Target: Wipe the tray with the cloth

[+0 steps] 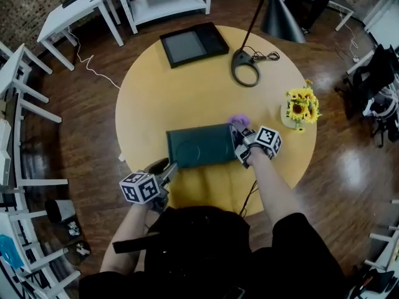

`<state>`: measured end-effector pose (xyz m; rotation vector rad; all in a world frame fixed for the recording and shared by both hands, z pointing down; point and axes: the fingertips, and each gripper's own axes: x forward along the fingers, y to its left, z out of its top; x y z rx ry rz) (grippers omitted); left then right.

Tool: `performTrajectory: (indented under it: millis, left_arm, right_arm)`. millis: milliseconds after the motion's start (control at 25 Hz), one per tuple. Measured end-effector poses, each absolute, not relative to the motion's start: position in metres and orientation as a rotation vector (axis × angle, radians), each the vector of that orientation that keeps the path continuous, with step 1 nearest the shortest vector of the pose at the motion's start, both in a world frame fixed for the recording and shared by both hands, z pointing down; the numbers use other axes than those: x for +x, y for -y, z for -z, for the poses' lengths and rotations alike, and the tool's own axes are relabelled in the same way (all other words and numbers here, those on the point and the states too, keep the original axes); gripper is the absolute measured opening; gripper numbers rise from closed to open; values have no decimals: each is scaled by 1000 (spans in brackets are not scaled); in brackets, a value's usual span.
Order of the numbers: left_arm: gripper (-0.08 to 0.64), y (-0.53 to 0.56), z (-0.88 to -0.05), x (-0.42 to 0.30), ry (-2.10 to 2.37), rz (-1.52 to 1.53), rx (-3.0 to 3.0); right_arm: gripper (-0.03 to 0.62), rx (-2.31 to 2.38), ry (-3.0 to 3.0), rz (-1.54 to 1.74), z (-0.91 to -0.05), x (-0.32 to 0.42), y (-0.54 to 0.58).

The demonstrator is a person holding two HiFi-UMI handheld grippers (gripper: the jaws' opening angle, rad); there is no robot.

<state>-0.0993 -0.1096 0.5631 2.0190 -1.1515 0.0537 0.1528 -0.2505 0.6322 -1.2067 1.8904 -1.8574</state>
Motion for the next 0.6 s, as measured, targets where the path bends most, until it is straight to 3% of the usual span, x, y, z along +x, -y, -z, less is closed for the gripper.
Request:
performTrajectory:
  millis: [80, 600]
  left_arm:
    - [140, 107, -566, -106, 1171, -28, 2000]
    - [115, 112, -571, -114, 1145, -132, 2052]
  right_arm:
    - [112, -1175, -1894, 1865, -631, 147, 248]
    - [112, -1222, -1909, 1782, -632, 151, 185]
